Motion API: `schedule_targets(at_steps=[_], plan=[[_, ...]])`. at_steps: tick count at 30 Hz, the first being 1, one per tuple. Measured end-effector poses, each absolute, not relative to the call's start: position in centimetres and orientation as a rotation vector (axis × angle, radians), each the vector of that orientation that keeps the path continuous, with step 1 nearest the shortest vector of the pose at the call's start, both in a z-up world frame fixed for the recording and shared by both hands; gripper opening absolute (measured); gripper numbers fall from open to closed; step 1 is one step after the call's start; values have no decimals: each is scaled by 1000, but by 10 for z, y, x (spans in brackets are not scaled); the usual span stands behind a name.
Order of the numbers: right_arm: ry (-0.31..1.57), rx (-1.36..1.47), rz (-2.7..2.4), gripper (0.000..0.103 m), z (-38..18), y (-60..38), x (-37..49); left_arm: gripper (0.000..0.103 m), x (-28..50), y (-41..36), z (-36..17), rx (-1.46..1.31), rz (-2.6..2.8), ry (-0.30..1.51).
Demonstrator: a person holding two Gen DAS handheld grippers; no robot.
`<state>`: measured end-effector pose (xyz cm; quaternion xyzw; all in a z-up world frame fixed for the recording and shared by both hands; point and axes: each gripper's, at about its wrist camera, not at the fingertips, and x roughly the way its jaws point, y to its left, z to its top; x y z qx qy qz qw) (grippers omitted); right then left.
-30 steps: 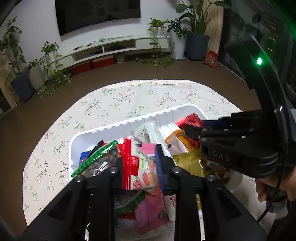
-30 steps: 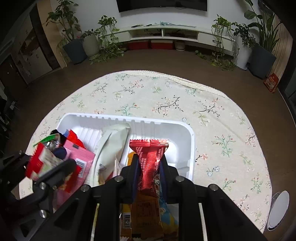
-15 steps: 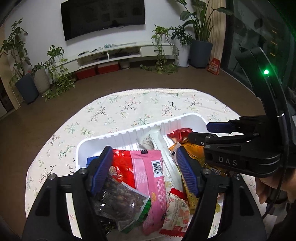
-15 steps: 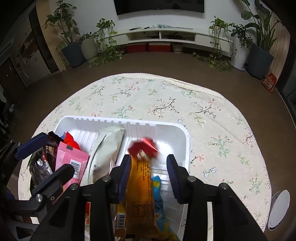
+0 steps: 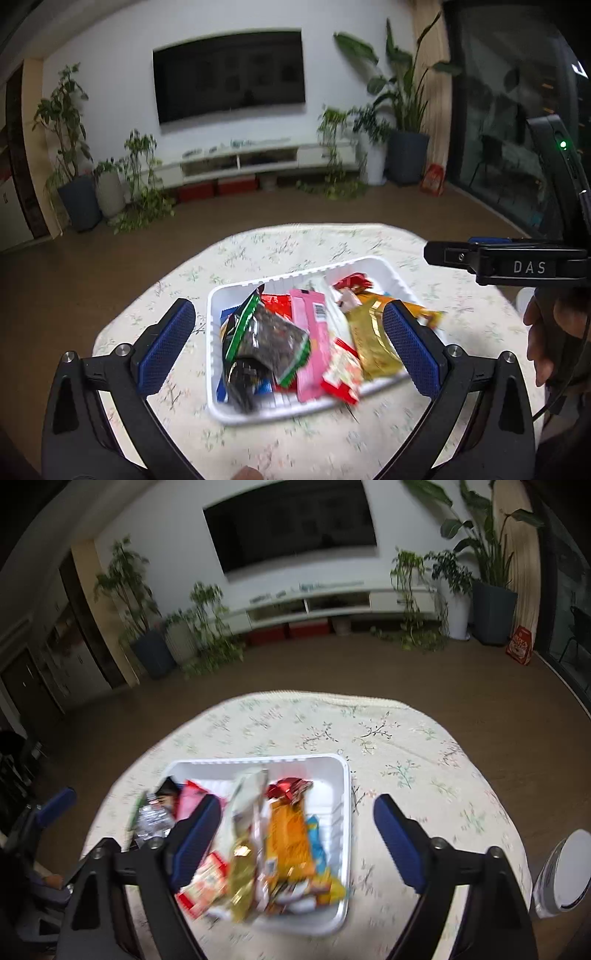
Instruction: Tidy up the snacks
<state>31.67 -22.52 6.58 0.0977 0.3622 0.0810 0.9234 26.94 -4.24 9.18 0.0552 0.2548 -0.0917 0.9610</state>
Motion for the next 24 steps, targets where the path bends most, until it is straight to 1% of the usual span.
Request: schedule_targets(at_steps=[3, 6, 8, 10, 14, 18, 20, 24], plan=[[700, 204, 176, 94, 75, -223, 274, 103, 222, -33, 96, 70, -211, 485], [647, 199, 164, 98, 82, -218, 227, 103, 183, -33, 91, 84, -190, 559], [606, 172, 148, 98, 85, -210, 195, 103, 160, -29, 90, 76, -121, 575], [576, 137, 134, 98, 87, -202, 169, 103, 137, -20, 89, 9, -91, 572], [533, 84, 99, 99, 88, -183, 116, 103, 111, -5, 84, -81, 18, 639], [518, 53, 87, 99, 88, -170, 79, 103, 75, 3, 85, -166, -39, 590], [514, 52, 96, 100, 87, -166, 67, 103, 65, 2, 91, -160, -41, 574], [523, 43, 78, 100, 86, -162, 51, 103, 57, -8, 97, -102, -6, 604]])
